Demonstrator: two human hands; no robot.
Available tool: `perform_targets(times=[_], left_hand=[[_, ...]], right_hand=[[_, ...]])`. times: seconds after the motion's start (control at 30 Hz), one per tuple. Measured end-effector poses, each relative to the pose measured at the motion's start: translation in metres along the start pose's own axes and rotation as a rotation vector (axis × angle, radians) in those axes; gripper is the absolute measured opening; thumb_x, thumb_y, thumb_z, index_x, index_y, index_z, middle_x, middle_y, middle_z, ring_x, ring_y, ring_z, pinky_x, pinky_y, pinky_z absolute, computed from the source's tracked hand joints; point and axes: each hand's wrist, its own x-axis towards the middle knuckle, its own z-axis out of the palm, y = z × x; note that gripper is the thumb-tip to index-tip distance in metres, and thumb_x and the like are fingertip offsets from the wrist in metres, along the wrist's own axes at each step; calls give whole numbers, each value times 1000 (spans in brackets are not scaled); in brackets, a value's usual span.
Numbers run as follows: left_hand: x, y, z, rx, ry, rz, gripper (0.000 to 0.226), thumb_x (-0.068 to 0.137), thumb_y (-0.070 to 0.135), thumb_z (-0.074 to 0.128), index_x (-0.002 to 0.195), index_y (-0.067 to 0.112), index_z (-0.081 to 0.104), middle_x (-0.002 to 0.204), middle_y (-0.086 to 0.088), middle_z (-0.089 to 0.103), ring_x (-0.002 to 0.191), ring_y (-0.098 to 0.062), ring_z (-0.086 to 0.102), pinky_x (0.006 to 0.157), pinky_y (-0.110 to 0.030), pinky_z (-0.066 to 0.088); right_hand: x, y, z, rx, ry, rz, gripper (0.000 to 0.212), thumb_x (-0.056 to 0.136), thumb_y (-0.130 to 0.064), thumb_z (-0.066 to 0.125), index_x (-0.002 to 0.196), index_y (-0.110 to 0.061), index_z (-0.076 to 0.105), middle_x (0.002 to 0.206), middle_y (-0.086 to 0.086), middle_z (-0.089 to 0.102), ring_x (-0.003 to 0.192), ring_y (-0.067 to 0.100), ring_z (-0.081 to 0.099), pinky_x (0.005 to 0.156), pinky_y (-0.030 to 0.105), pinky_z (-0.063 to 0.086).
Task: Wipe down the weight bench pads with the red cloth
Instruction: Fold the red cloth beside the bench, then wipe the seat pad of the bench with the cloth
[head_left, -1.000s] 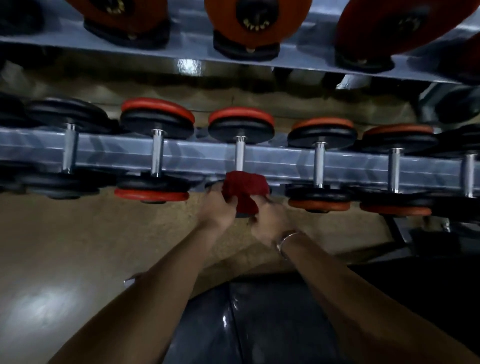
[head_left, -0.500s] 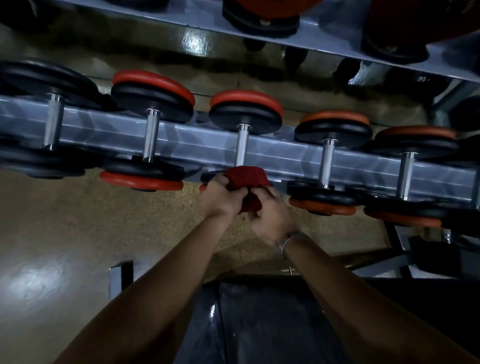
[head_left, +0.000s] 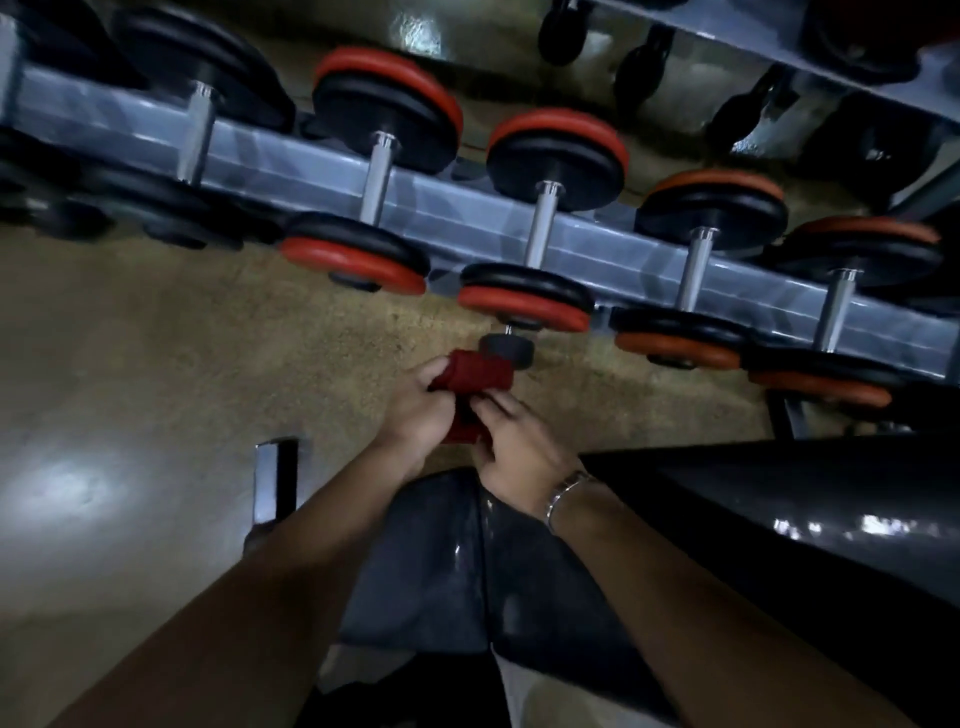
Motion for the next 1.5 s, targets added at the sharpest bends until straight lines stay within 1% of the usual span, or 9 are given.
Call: perform_targets(times=[0.13, 0.27, 0.43, 0.53, 0.67, 0.83, 1.07, 1.27, 1.5], left_hand=[[-51, -36, -43, -165, 10, -74, 60, 92, -18, 34, 78, 26, 72, 66, 17, 74, 62, 10, 68, 54, -10, 53], [-84, -89, -94, -225, 11, -161, 34, 93, -12, 50, 96, 8, 78, 94, -14, 79, 84, -28, 78, 73, -41, 65], [-101, -168, -146, -279, 275, -231, 15, 92, 22, 72, 89, 8, 74, 85, -8, 76, 82, -24, 75, 46, -16, 49], [-107, -215, -169, -99, 401, -50, 28, 79, 2, 80, 104, 15, 76, 92, 3, 74, 96, -21, 73, 61, -7, 50], [-113, -259, -186, 159, 575, 144, 58, 72, -6, 78, 124, 16, 64, 115, -3, 67, 104, -20, 65, 89, -31, 54], [-99, -294, -183, 534, 725, 339, 43, 71, -5, 64, 111, 11, 66, 104, -14, 59, 93, -36, 55, 78, -45, 49], [-96, -324, -161, 579, 466, 339, 40, 69, -4, 74, 106, 9, 67, 115, -18, 58, 104, -28, 42, 86, -46, 50], [-88, -329, -156, 585, 505, 363, 13, 88, 2, 66, 96, 12, 67, 116, -12, 58, 108, -29, 44, 90, -44, 46], [-55, -323, -161, 499, 545, 347, 43, 98, 10, 61, 141, 6, 56, 134, -17, 54, 123, -33, 47, 108, -45, 44]], right_hand=[[-40, -41, 38, -28, -56, -34, 60, 94, -23, 53, 152, -20, 37, 161, 0, 32, 139, 23, 41, 108, 36, 45], [-78, -65, 87, -19, -69, -19, 63, 92, -21, 52, 152, -26, 36, 157, -3, 36, 139, 22, 41, 109, 41, 44], [-120, -71, 147, -26, -96, 32, 60, 93, -20, 49, 153, -22, 39, 156, -2, 39, 142, 21, 38, 113, 37, 40], [-131, -71, 175, -67, -159, 25, 57, 98, -23, 47, 155, -23, 35, 157, -2, 38, 145, 21, 33, 116, 38, 36], [-129, -68, 201, -121, -206, 5, 56, 99, -29, 41, 154, -25, 34, 157, -2, 38, 145, 22, 32, 115, 45, 35], [-124, -70, 218, -196, -74, -58, 57, 90, -30, 39, 144, -20, 51, 142, 1, 55, 133, 25, 44, 109, 49, 41], [-106, -72, 229, -280, -117, -119, 54, 98, -29, 46, 151, -23, 39, 155, -1, 39, 147, 22, 28, 120, 48, 25], [-110, -68, 235, -290, -88, -109, 56, 90, -30, 40, 143, -19, 51, 146, 0, 51, 141, 22, 36, 118, 54, 28], [-112, -56, 238, -332, -57, -125, 57, 89, -35, 32, 140, -19, 54, 141, -1, 55, 138, 22, 42, 115, 53, 33]])
